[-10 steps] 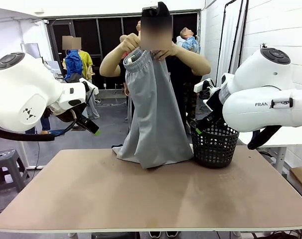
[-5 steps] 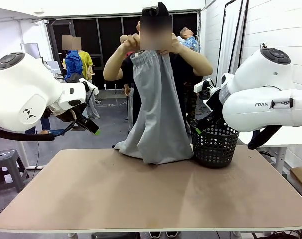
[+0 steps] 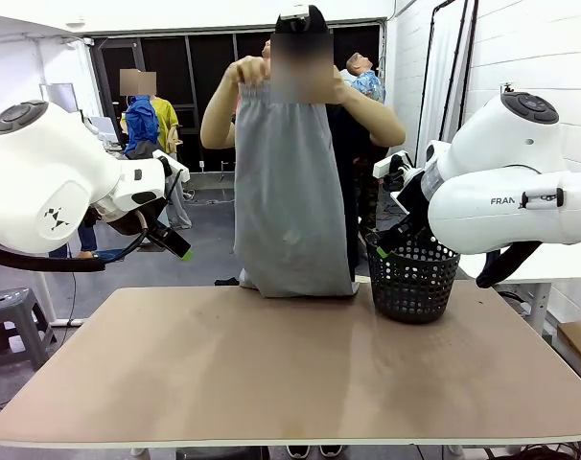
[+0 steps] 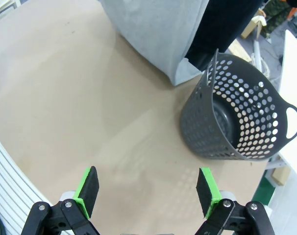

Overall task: Fold the training pants.
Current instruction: Grab both ends of the Training pants handed by a person.

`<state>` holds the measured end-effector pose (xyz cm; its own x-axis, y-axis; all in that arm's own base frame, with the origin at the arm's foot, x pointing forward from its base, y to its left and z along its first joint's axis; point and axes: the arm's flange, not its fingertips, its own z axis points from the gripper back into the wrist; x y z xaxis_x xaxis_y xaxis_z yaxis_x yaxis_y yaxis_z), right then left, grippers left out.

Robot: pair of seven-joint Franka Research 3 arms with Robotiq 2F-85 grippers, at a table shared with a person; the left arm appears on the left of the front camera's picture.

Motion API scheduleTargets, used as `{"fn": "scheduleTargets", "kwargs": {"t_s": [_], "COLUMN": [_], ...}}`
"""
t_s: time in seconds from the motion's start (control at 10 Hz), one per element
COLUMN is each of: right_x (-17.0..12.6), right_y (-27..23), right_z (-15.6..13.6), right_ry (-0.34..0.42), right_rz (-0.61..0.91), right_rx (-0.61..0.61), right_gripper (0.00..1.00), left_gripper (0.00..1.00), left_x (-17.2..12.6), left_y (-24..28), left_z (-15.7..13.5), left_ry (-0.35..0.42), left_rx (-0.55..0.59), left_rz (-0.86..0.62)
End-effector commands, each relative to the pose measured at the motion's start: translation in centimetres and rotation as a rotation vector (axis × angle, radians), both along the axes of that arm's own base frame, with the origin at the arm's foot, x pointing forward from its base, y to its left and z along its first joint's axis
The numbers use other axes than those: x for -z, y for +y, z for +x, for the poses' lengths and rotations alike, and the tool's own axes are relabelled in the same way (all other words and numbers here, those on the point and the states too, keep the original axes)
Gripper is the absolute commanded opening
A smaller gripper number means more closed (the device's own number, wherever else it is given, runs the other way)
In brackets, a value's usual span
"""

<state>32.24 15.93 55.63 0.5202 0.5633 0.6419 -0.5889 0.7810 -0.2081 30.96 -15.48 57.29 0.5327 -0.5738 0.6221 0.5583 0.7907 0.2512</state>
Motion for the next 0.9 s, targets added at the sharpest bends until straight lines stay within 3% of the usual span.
{"fn": "scheduleTargets", "kwargs": {"t_s": [0.0,0.8], "right_x": [0.09,0.09], "right_y": [0.02,0.02], "right_z": [0.05,0.05], "right_ry": [0.003,0.003], "right_rz": [0.000,0.000], "right_rx": [-0.001,-0.001], "right_gripper": [1.00,1.00], "left_gripper": [1.00,1.00], "left_x": [0.01,0.01], "left_y": [-0.03,-0.03], "left_z": [-0.01,-0.01], "left_ry": [0.000,0.000], "left_rx": [0.001,0.001], "left_rz": [0.000,0.000]}}
